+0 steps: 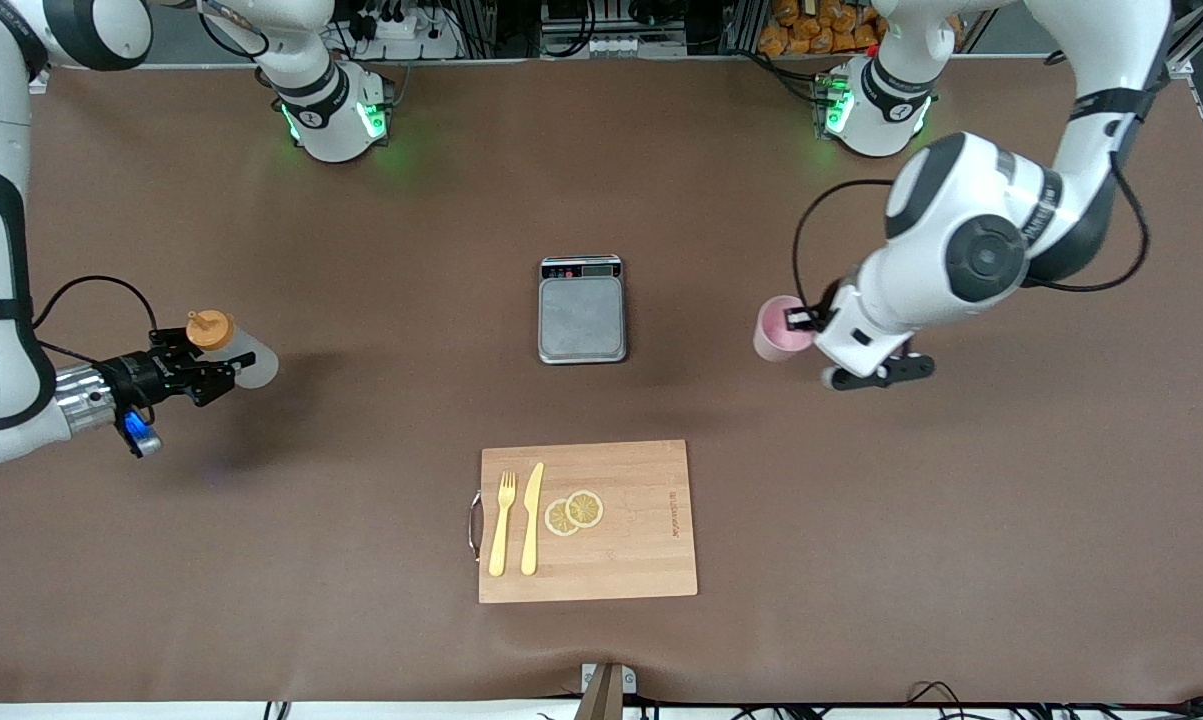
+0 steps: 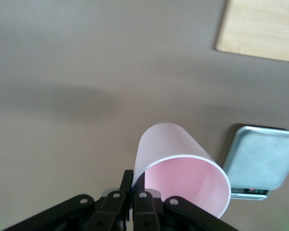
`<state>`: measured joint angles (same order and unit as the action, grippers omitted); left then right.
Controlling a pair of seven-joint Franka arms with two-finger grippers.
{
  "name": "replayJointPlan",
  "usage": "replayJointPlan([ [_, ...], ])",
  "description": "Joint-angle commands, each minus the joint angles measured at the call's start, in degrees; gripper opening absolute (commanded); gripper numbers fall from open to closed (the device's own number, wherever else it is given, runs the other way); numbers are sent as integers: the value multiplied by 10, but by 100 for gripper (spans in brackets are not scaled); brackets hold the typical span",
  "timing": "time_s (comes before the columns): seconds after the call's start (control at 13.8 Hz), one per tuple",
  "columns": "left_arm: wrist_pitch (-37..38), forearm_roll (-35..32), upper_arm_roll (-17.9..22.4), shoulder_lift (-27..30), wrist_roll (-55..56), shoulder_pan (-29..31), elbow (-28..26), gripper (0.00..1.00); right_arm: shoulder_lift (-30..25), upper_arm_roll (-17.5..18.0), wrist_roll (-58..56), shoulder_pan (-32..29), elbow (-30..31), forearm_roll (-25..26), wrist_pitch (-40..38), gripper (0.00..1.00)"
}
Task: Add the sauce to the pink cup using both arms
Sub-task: 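Carry the pink cup with the left gripper onto the metal scale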
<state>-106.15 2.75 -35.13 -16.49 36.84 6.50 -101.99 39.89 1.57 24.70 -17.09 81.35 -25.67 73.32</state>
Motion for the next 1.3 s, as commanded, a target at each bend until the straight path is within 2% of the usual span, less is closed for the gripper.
replayJointPlan([
  [0.0, -2, -17, -5, 6, 72, -48, 0, 0, -28, -3, 11, 5, 14, 9, -10, 51],
  [0.36, -86, -23, -4, -21, 204, -125, -3, 0, -54, -4, 53, 43, 15, 48, -1, 51],
  [0.65, -140, -47, -3, -50, 263, -168, -8, 0, -57, -5, 54, 51, 19, 57, 6, 52],
  [1.09, -227, -100, 0, -127, 308, -211, 2, 0, -106, -5, 66, 73, 99, 65, 74, 52],
  [1.23, -237, -100, 2, -158, 310, -231, 28, 0, -116, -4, 78, 86, 107, 73, 81, 52],
])
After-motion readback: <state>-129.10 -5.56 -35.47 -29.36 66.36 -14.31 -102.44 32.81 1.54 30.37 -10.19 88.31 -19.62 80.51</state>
